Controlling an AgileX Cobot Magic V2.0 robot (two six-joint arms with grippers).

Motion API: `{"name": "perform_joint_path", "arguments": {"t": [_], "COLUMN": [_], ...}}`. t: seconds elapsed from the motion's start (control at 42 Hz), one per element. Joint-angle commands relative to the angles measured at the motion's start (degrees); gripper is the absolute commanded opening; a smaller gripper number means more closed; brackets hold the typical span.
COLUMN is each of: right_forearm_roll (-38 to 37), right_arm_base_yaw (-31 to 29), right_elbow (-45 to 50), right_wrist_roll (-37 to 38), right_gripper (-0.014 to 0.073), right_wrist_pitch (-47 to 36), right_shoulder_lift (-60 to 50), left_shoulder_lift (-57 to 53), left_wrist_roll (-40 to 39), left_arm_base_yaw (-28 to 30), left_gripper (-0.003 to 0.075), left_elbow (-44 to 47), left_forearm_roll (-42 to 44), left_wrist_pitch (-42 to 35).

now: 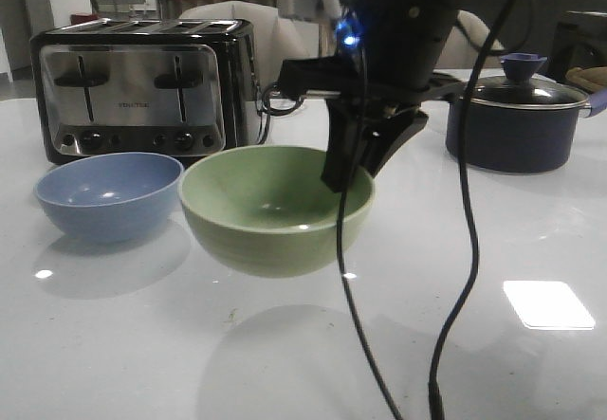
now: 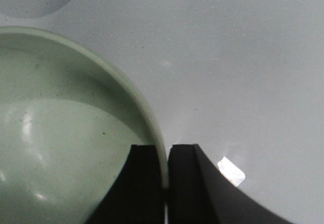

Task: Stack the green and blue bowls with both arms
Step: 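Carry the green bowl toward the table center and set it down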

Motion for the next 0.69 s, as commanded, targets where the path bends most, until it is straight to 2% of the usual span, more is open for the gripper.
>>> {"name": "perform_joint_path", "arguments": {"t": [0.0,0.119,0.405,0.667], "right_forearm_roll": [1.0,0.9,-2.4,-3.7], "right_arm_base_yaw": [0.4,0.4,0.4,0.4], "right_elbow": [-1.9,-1.9,-1.9,-2.0], "right_wrist_roll": [-0.6,-0.6,-0.6,-0.6], "right_gripper": [0.0054,0.0082,0.0197,0.0419], "right_wrist_pitch": [-4.7,-7.1,-5.9,-4.1], "right_shoulder_lift": [-0.9,1.3,2.8,2.8], "left_shoulder_lift": [0.6,0.6,0.6,0.6], "left_wrist_roll": [-0.6,-0.6,-0.6,-0.6], "left_arm_base_yaw": [-0.1,-0.1,-0.1,-0.1], "left_gripper": [0.0544,0.0542,0.0542,0.0542], "left_elbow": [-1.6,-1.6,-1.6,-1.6], "left_forearm_roll": [-0.8,-0.8,-0.8,-0.8], "left_wrist_pitch": [-4.5,-4.5,-4.5,-4.5]}}
